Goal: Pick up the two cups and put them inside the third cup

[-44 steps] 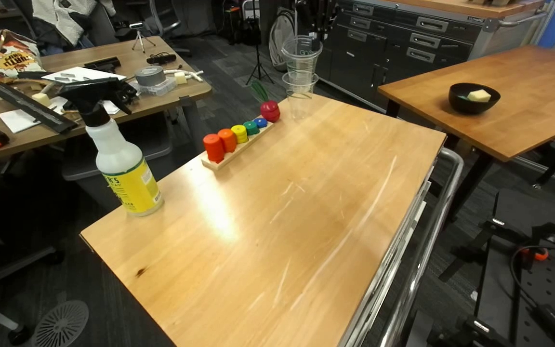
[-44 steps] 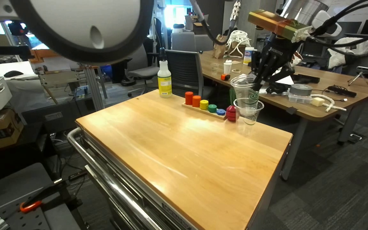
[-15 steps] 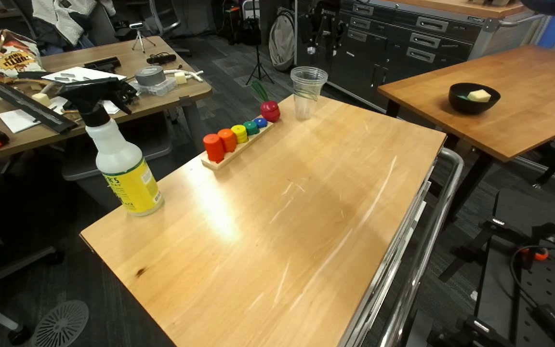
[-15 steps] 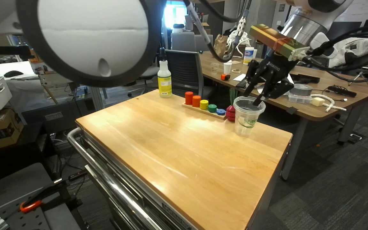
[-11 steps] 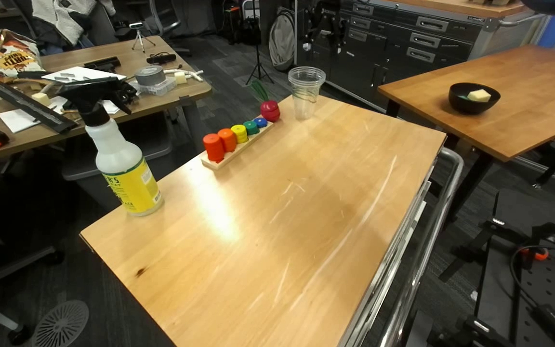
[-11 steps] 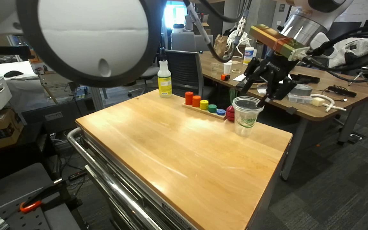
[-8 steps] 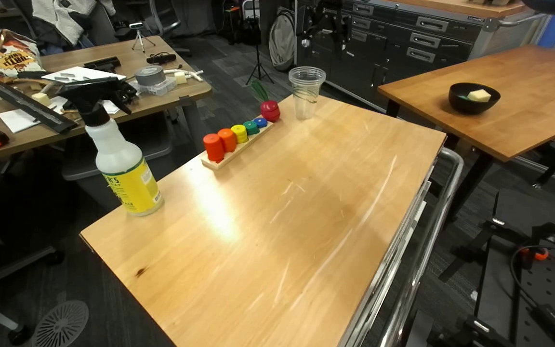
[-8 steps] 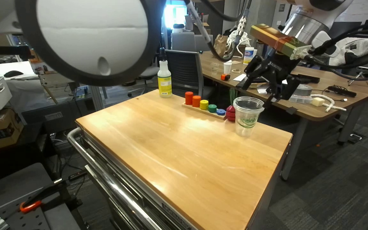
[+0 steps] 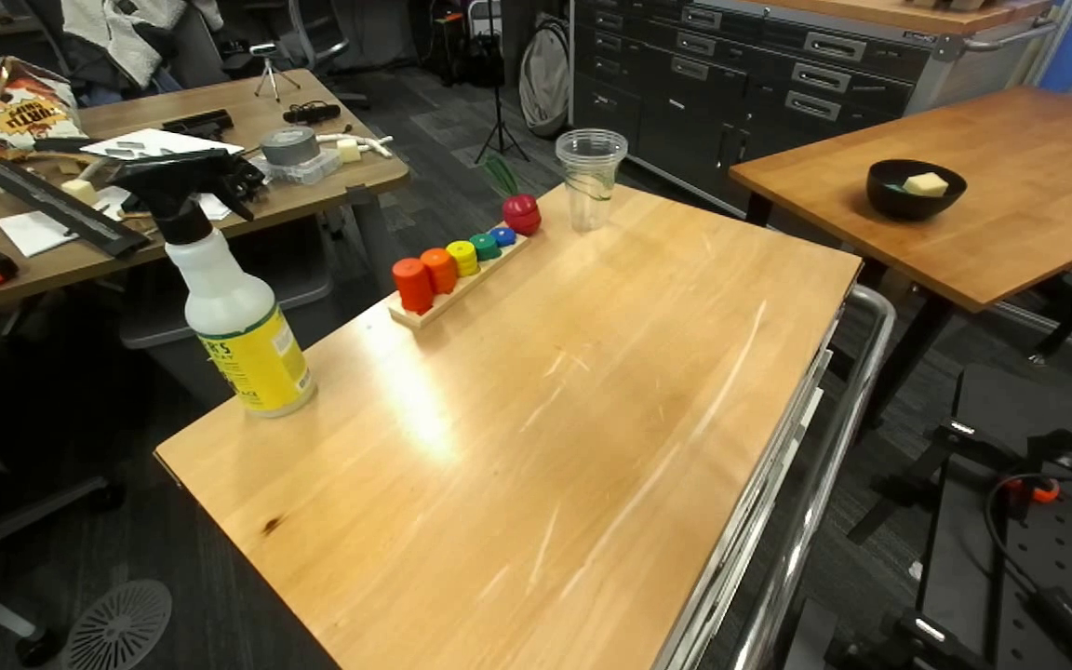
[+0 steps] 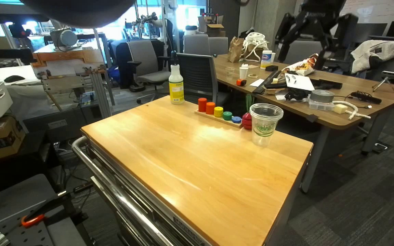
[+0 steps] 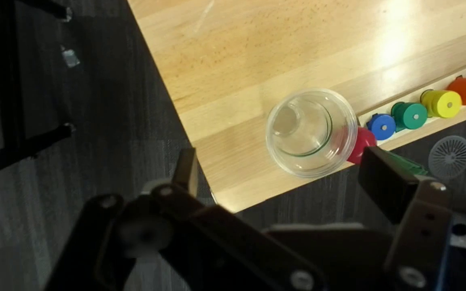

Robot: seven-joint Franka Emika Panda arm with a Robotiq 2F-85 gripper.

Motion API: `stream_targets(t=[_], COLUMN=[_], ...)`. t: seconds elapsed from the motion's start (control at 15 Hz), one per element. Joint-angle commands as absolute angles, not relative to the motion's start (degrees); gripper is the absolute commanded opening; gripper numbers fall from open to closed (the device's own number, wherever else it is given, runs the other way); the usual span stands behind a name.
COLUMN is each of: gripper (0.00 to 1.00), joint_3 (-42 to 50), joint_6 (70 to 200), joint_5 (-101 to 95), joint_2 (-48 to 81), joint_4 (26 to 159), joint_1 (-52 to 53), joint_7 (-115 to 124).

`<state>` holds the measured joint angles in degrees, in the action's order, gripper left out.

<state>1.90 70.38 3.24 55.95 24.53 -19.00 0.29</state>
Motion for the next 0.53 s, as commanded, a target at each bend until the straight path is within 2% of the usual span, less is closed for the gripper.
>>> stream_targets(t=[0.0,0.47], gripper=[1.0,1.0], joint_3=[3.4,2.59], joint_6=[71.5,70.76], joint_5=[1.0,2.38], joint_2=[51.29,49.56], joint_4=[24.32,25.28], joint_1=[-16.68,-15.77], joint_7=[0.52,0.62])
